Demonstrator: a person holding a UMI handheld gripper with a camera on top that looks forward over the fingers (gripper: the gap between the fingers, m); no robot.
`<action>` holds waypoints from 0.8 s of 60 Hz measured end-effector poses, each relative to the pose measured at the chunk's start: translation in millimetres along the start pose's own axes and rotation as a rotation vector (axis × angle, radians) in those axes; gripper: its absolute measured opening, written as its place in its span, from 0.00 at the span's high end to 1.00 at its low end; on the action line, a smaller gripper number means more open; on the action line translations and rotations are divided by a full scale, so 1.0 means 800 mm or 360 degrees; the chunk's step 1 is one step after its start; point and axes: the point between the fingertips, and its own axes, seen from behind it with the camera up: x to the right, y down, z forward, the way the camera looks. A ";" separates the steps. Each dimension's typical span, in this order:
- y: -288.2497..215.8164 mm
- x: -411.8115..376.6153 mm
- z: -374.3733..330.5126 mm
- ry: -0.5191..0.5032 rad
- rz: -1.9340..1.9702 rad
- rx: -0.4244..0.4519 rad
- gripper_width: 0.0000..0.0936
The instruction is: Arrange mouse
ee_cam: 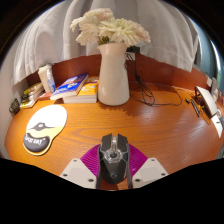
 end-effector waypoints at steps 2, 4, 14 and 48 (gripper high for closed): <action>-0.001 0.000 0.000 -0.0004 0.0007 -0.0015 0.62; 0.000 0.001 0.000 -0.0004 0.0000 -0.0028 0.62; -0.038 -0.001 -0.020 0.0076 0.0017 -0.0042 0.62; -0.304 -0.293 -0.044 -0.0081 -0.0099 0.0363 0.61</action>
